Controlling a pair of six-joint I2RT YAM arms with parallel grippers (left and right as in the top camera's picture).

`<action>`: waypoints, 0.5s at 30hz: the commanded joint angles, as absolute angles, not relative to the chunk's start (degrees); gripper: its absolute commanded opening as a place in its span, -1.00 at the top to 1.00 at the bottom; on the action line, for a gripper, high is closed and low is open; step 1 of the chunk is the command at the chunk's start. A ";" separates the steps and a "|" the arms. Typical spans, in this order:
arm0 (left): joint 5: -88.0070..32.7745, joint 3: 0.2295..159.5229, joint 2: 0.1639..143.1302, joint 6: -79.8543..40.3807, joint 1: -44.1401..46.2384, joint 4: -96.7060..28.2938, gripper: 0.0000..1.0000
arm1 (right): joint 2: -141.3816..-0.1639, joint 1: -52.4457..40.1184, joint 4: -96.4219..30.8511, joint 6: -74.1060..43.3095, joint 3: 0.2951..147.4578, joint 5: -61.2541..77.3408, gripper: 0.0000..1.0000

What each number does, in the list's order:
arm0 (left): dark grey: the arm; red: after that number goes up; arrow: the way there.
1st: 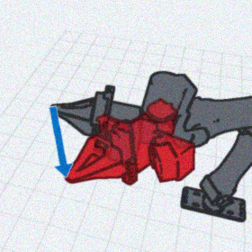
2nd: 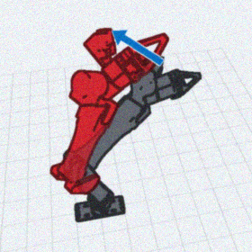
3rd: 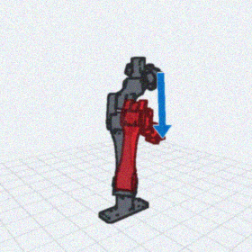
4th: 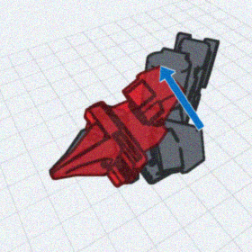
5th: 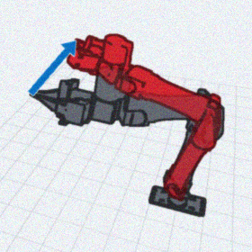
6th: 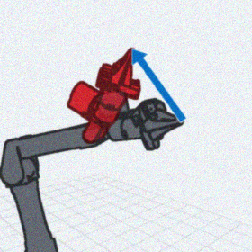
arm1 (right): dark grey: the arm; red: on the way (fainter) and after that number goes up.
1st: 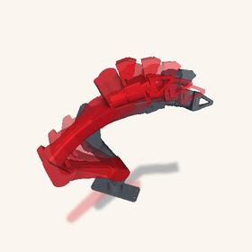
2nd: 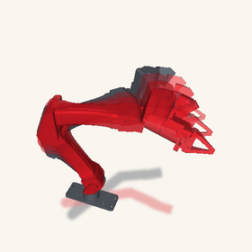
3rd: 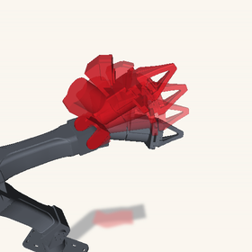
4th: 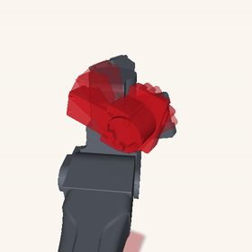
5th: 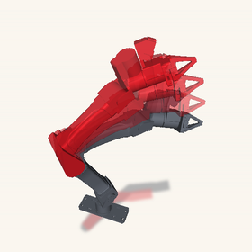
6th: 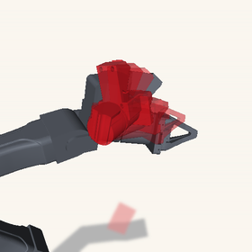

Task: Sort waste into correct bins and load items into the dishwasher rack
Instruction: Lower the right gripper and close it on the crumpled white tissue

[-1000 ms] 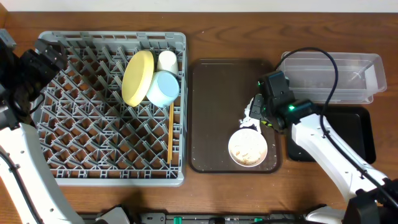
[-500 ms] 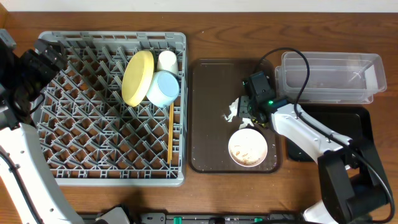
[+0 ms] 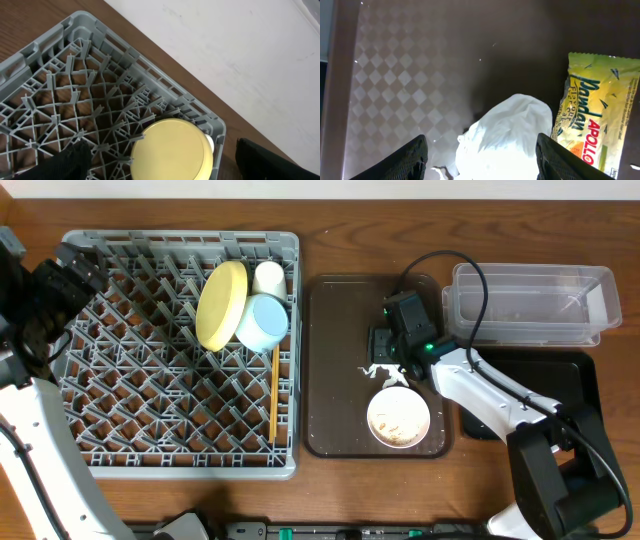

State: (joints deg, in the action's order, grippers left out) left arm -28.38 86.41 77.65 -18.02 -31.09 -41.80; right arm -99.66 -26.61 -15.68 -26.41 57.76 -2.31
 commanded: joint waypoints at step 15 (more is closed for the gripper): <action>-28.93 87.24 77.82 -17.87 -31.33 -41.78 -0.86 | -99.20 -30.04 -19.25 -25.19 58.28 -2.79 -0.35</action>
State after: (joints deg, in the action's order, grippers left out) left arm -28.38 86.41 77.65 -18.02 -31.09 -41.78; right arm -99.66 -28.21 -19.40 -26.04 57.76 -2.39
